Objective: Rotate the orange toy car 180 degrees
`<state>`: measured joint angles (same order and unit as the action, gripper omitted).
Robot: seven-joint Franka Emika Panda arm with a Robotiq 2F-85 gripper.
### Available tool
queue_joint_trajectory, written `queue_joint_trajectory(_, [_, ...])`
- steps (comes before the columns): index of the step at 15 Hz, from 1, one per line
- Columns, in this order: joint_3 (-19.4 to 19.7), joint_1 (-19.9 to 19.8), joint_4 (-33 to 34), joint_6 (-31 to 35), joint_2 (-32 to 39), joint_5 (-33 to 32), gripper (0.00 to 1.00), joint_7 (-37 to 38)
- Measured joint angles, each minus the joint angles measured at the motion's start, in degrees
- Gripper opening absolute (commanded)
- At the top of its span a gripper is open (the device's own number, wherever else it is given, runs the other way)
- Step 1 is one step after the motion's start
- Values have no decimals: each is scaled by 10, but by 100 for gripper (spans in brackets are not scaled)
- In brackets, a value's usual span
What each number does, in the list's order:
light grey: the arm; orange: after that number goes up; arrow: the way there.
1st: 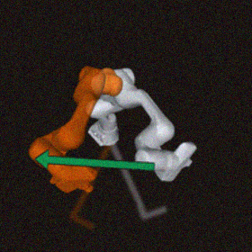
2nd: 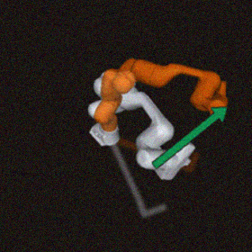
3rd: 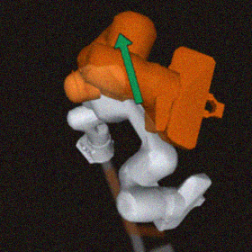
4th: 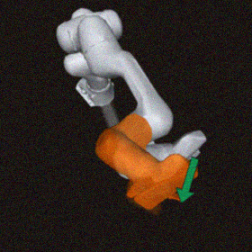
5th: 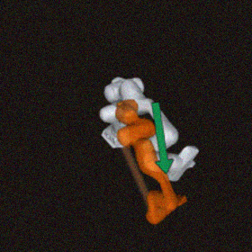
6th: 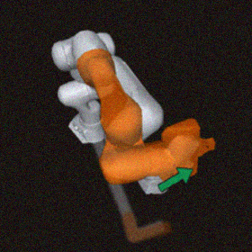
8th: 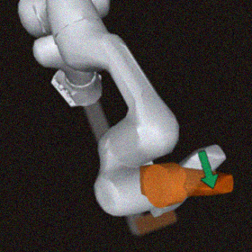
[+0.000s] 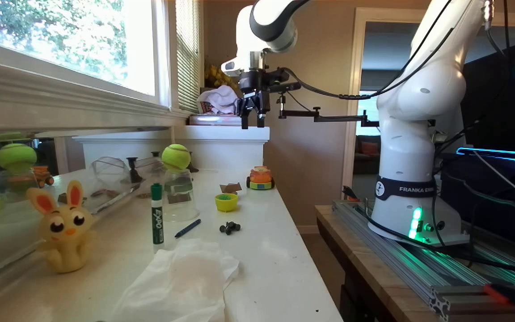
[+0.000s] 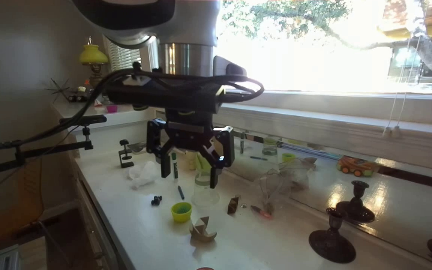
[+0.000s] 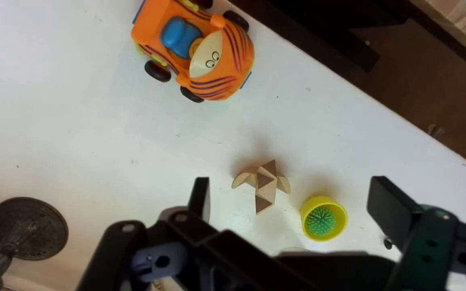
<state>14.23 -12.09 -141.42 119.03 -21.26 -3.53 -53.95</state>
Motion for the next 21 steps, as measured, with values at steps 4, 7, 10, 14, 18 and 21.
queue_joint_trajectory(4, [0,11,1,0,0,0,100,43])
queue_joint_trajectory(7, [0,19,3,0,0,0,100,61])
queue_joint_trajectory(10, [0,25,6,0,0,1,100,74])
queue_joint_trajectory(14, [0,27,7,1,0,1,100,112])
queue_joint_trajectory(18, [0,27,7,1,0,1,100,126])
queue_joint_trajectory(21, [1,27,6,1,1,1,100,156])
